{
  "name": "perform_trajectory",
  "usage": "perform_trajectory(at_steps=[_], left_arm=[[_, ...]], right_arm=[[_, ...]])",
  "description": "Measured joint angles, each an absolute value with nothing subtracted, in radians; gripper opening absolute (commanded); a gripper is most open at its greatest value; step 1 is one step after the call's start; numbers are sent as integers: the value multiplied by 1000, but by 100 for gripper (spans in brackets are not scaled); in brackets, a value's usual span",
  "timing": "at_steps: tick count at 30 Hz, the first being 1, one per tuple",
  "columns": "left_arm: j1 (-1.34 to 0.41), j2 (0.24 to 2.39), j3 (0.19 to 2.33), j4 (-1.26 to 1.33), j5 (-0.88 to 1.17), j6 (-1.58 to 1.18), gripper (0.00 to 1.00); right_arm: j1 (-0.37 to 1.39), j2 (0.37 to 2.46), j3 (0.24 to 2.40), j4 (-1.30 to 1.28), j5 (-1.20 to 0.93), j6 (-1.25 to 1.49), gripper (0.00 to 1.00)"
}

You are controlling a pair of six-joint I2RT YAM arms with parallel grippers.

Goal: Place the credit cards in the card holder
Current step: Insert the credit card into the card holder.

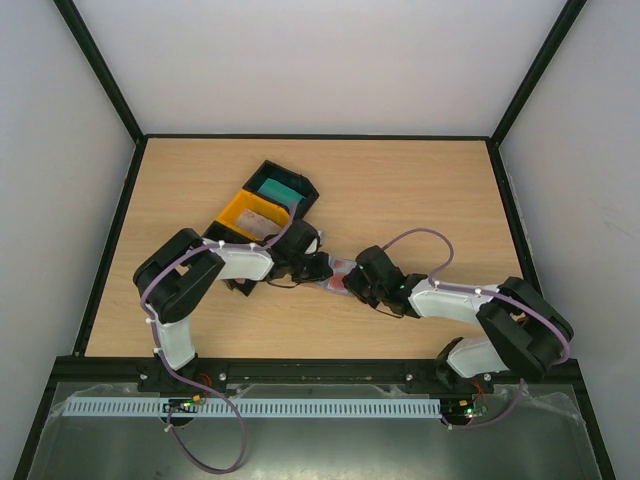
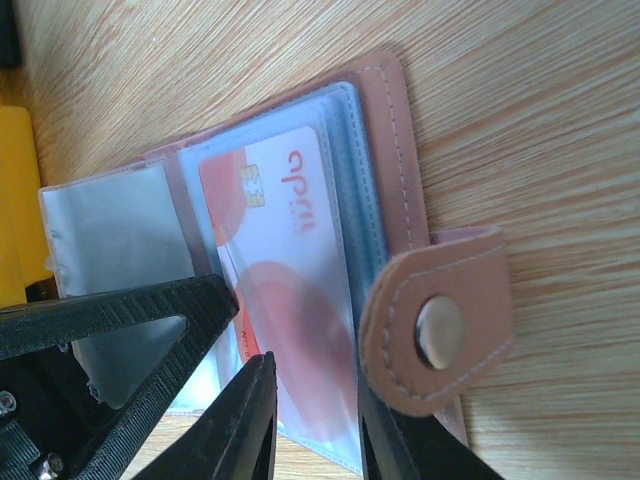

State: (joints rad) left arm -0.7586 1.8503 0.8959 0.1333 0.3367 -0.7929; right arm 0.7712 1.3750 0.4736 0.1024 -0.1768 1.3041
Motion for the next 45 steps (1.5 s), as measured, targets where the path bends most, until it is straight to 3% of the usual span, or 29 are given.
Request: perform_trajectory(at_steps=[28,39,45], left_arm=[[-751,1851,890,147,342,-791,3],[-740,1848,890,144,332,-788,3],[-740,1847,890,144,327,-788,2]], right_arm=[[770,1374,514,62,-186,1194,22],[726,1376,458,176,-302,1330,17],[725,1388,428,230,-362,1416,21]])
